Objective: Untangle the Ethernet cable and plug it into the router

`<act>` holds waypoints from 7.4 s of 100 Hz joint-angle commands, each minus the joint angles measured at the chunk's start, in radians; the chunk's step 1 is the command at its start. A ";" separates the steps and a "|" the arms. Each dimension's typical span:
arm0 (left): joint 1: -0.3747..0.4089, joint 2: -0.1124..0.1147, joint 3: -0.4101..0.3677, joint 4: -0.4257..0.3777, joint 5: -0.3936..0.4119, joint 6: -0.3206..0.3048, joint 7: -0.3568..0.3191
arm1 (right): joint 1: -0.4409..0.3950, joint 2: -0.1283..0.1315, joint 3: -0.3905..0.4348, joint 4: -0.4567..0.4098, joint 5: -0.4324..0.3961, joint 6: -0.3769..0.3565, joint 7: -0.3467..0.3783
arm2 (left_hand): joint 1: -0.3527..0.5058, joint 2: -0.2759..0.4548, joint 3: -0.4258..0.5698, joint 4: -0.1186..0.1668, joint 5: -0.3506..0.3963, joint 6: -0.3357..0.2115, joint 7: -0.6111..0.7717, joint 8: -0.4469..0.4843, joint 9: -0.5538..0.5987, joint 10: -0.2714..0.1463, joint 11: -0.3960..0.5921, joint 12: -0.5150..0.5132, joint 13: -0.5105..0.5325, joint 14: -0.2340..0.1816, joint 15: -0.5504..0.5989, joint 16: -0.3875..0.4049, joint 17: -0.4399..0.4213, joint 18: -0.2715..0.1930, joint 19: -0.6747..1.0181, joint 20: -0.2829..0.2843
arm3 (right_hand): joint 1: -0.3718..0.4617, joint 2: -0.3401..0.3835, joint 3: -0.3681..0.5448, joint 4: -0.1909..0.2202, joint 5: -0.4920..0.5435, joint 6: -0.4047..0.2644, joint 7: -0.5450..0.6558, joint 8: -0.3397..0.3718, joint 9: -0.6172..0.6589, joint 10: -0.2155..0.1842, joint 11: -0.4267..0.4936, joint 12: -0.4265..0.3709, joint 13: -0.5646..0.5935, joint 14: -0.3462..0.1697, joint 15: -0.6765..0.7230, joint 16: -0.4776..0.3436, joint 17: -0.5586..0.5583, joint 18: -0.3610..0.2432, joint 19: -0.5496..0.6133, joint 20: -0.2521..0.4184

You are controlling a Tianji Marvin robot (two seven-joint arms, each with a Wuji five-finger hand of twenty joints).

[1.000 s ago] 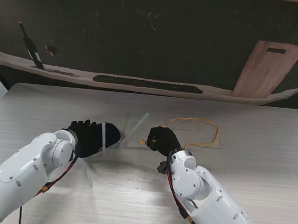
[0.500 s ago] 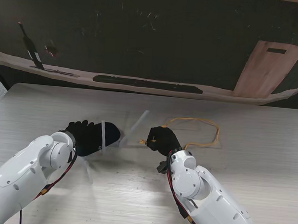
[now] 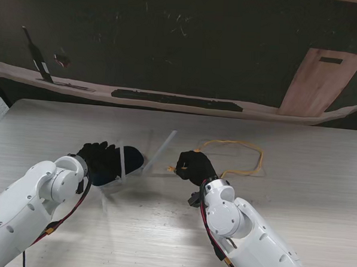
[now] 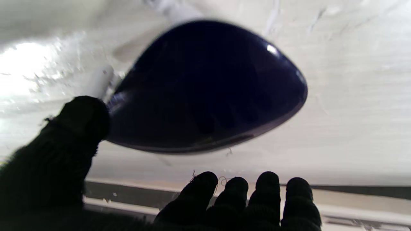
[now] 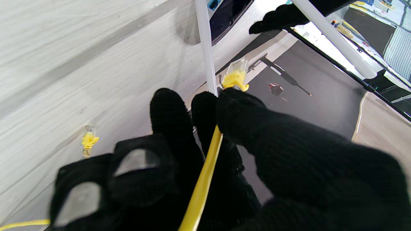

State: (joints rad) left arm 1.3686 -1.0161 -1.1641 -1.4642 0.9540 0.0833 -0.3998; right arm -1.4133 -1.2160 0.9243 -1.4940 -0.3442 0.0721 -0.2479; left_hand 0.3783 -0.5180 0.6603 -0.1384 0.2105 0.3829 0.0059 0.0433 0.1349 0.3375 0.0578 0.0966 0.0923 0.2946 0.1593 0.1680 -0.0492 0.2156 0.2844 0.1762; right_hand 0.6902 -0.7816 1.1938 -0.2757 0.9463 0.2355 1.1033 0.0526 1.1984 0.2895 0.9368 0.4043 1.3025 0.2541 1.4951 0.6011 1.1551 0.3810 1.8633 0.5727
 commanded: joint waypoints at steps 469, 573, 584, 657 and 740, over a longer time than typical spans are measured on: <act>-0.317 0.018 0.508 -0.012 -0.417 0.455 -0.196 | 0.008 0.032 -0.048 -0.118 -0.028 0.177 0.170 | 0.348 0.087 0.145 0.373 0.137 -0.015 0.536 0.298 0.488 -0.013 0.467 0.289 0.559 0.065 0.433 0.221 0.423 0.097 0.752 0.322 | 0.016 0.075 -0.003 -0.027 0.028 0.087 0.073 0.093 0.237 0.154 0.125 -0.001 -0.002 -0.027 0.187 0.101 0.054 -0.216 0.231 0.189; -0.284 0.004 0.508 0.018 -0.402 0.435 -0.138 | 0.044 -0.073 -0.116 -0.017 0.042 0.318 -0.066 | 0.387 0.081 0.171 0.380 0.114 -0.049 0.557 0.312 0.467 -0.052 0.469 0.292 0.532 0.052 0.428 0.221 0.383 0.069 0.741 0.317 | 0.017 0.060 0.068 0.028 0.023 0.219 0.164 0.208 0.258 0.078 0.494 0.213 0.008 -0.232 0.286 0.225 0.050 -0.175 0.231 0.229; -0.279 0.005 0.500 0.013 -0.395 0.428 -0.141 | 0.047 -0.085 -0.120 -0.007 0.042 0.330 -0.094 | 0.381 0.082 0.171 0.378 0.112 -0.050 0.559 0.313 0.466 -0.052 0.470 0.293 0.534 0.050 0.430 0.221 0.383 0.068 0.743 0.318 | 0.021 0.053 0.074 0.036 0.024 0.228 0.172 0.215 0.258 0.069 0.503 0.223 0.008 -0.241 0.285 0.227 0.049 -0.170 0.231 0.218; -0.271 -0.002 0.493 0.019 -0.418 0.416 -0.127 | 0.081 -0.150 -0.127 0.075 0.131 0.370 -0.199 | 0.375 0.062 0.166 0.360 0.116 -0.049 0.558 0.312 0.474 -0.061 0.471 0.293 0.538 0.052 0.433 0.222 0.378 0.063 0.749 0.321 | 0.022 0.062 0.073 0.059 0.008 0.237 0.184 0.229 0.258 0.059 0.501 0.233 0.008 -0.222 0.278 0.220 0.043 -0.138 0.231 0.174; -0.280 -0.008 0.512 0.038 -0.436 0.395 -0.114 | 0.087 -0.160 -0.138 0.085 0.155 0.358 -0.207 | 0.379 0.052 0.196 0.315 0.119 -0.056 0.577 0.322 0.476 -0.072 0.469 0.292 0.543 0.041 0.431 0.221 0.381 0.055 0.750 0.321 | 0.021 0.065 0.073 0.062 0.006 0.241 0.190 0.222 0.258 0.061 0.496 0.229 0.007 -0.212 0.278 0.211 0.041 -0.125 0.231 0.160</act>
State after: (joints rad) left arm 1.0471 -1.0143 -0.6816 -1.4631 0.5408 0.4800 -0.4702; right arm -1.3191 -1.3674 0.7930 -1.4056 -0.1948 0.4378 -0.4667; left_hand 0.4661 -0.6057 0.6376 0.2115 0.2481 0.6355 0.3814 0.2909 0.4797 0.5856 0.3520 0.3091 0.5157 0.5178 0.4250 0.3349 0.3364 0.4008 1.0229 0.4806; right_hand 0.6896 -0.7344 1.2127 -0.2614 0.9347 0.3276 1.1799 0.2530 1.2735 0.2352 1.1986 0.5993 1.3302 0.2196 1.7380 0.7997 1.1799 0.3738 1.8819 0.7570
